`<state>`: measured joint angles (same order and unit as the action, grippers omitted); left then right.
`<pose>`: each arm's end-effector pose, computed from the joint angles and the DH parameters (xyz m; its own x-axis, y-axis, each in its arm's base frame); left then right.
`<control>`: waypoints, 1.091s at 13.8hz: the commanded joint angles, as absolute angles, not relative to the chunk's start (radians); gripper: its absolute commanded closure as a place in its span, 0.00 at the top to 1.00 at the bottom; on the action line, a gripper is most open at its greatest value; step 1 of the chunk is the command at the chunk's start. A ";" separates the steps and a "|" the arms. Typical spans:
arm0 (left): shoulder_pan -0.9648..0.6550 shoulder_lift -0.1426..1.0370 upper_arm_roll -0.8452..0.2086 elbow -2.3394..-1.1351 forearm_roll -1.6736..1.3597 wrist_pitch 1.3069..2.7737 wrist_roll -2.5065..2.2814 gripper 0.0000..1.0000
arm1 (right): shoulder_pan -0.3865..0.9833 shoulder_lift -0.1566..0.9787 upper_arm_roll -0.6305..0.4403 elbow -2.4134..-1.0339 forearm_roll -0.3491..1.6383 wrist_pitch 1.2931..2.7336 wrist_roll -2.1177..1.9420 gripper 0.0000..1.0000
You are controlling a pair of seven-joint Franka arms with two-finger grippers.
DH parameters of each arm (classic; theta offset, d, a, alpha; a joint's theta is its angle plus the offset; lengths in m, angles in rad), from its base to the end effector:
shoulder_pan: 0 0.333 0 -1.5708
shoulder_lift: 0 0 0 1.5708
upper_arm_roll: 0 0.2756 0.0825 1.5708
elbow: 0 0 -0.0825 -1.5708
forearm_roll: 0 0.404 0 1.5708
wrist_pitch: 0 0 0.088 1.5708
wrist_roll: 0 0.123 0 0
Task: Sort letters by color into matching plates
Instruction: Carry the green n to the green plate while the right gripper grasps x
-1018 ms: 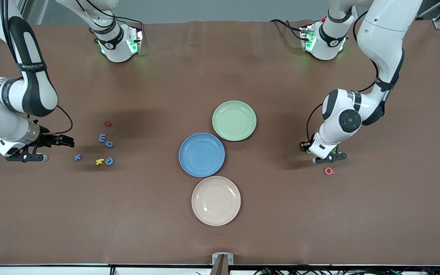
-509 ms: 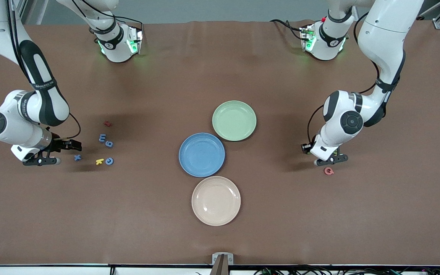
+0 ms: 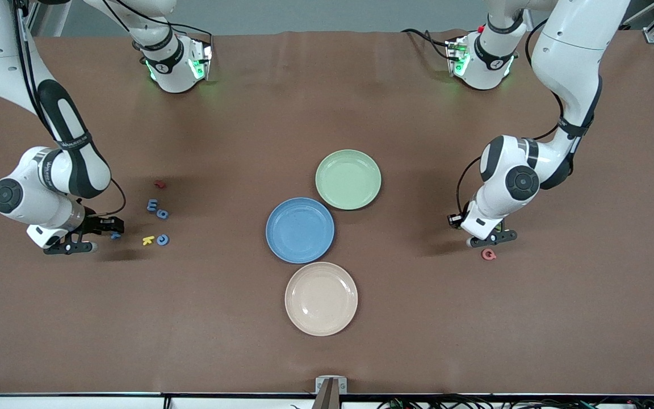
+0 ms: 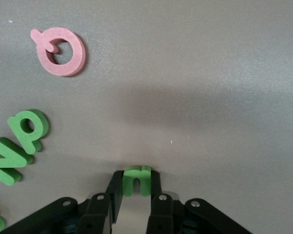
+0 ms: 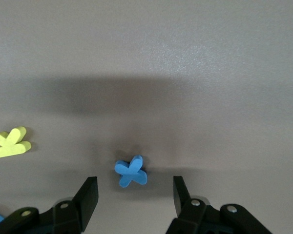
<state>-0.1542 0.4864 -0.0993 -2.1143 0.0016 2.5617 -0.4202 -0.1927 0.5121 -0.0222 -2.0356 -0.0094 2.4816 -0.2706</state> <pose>0.5452 -0.1453 0.1093 0.9833 0.1741 -0.0522 0.1757 -0.9841 0.0265 0.5676 -0.1247 0.1157 0.9955 0.0657 -0.0680 0.0657 -0.9978 -0.0021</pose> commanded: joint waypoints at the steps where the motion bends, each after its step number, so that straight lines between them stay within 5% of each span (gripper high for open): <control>1: -0.156 0.503 -0.100 -2.100 0.000 2.568 -0.434 0.13 | -0.204 0.523 -0.011 -2.022 -0.029 2.500 -0.285 0.63; 3: -0.161 0.473 -0.103 -2.103 0.000 2.554 -0.448 0.02 | -0.204 0.538 -0.011 -2.020 -0.029 2.520 -0.287 0.61; 8: -0.345 0.390 -0.110 -2.097 0.000 2.433 -0.654 0.01 | -0.199 0.551 -0.011 -2.022 -0.028 2.533 -0.287 0.56; 15: -0.610 0.445 -0.137 -1.997 -0.009 2.433 -1.041 0.02 | -0.198 0.549 -0.011 -2.020 -0.029 2.530 -0.353 0.15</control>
<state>-0.5668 0.4028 -0.1396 -2.0516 0.0016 2.4493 -0.9805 -0.1903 0.5375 -0.0201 -2.0258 -0.0180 2.5204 -0.3206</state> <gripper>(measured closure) 0.736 0.731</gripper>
